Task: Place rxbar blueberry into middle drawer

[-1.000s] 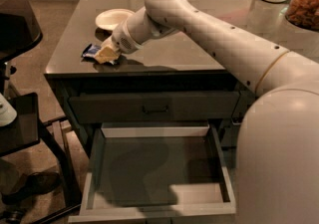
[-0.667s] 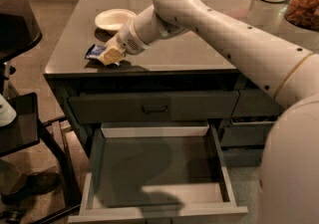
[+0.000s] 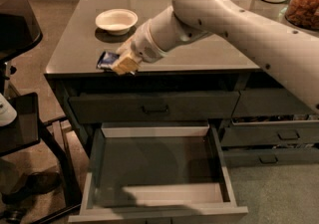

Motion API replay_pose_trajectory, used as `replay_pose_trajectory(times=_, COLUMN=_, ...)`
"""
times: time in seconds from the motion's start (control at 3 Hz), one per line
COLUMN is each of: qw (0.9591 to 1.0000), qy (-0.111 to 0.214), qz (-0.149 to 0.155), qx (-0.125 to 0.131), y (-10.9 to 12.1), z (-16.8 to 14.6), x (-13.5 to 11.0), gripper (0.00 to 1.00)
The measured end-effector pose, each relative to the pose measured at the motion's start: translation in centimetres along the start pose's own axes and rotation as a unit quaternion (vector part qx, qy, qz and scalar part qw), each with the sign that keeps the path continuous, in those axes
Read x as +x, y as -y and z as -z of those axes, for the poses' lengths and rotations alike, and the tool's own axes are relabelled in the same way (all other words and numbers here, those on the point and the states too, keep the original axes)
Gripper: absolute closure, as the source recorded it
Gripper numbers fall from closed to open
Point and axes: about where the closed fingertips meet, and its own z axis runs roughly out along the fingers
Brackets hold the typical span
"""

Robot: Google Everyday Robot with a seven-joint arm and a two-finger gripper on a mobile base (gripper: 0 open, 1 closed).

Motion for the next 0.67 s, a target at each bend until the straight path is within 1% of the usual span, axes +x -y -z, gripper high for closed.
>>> replay_pose_trajectory(times=0.33, qw=0.9996, qy=-0.024, qz=0.008, qx=-0.010, y=-2.75, z=1.36, x=1.49, gripper=1.00)
replay_pose_trajectory(times=0.67, qw=0.9996, qy=-0.024, qz=0.008, qx=-0.010, y=-2.75, z=1.35, x=1.49, gripper=1.00)
